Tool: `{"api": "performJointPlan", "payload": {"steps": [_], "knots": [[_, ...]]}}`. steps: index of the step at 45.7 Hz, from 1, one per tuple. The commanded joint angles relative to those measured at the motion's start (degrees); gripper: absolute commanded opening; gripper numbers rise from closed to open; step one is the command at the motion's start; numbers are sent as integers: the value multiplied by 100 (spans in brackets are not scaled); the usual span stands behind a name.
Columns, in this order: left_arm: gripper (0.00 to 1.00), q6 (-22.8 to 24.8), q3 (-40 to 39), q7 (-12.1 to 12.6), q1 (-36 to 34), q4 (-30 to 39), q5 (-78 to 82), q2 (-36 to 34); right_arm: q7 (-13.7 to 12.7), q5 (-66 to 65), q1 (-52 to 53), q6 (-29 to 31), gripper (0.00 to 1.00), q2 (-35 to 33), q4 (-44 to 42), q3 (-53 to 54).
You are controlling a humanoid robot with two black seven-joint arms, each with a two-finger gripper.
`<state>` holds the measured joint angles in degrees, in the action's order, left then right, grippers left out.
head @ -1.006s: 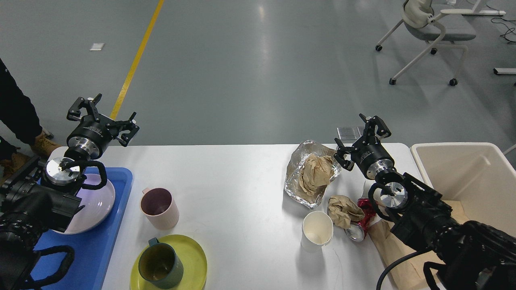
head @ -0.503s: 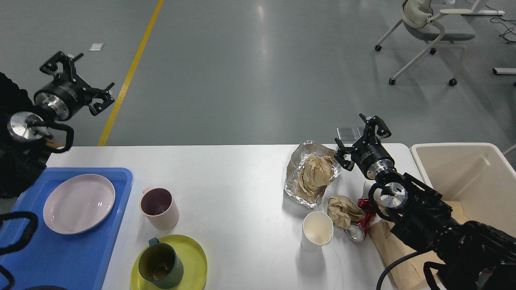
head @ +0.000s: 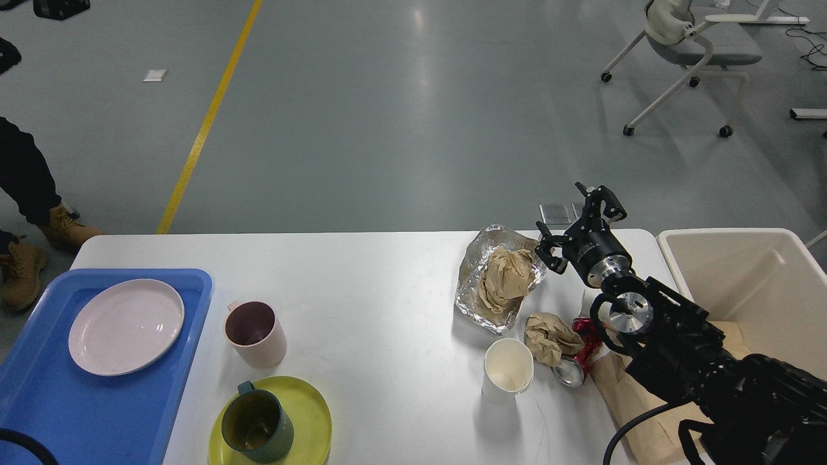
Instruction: Tidy desktop
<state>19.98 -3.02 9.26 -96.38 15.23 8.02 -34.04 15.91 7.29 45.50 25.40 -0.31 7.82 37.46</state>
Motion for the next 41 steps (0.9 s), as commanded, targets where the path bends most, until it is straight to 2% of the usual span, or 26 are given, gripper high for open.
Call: {"api": "performJointPlan", "payload": {"steps": [1,8,12,16,24,30,41], "knots": [[96,85,1731,-21,-881,50,-2,-59,0,0,3,0,100,-4,0,7],[96,155,4464,15,-1769,453,-2,-42,0,0,3,0,100,-4,0,-2],[96,313,5941,-3,-2550,1235,-11,-33,0,0,-6,0,100,-4,0,7],[96,673,6901,6,-3219,2017,-11,-24,0,0,-6,0,100,-4,0,7],[96,2228,7772,-3,-3878,3406,-11,2,0,0,3,0,100,5,0,-2],[96,3502,8018,-21,-4292,3741,-2,414,0,0,-6,0,100,-4,0,-2],[96,3502,8334,-73,-4873,3785,-11,924,0,0,-6,0,100,-4,0,-2]]}}
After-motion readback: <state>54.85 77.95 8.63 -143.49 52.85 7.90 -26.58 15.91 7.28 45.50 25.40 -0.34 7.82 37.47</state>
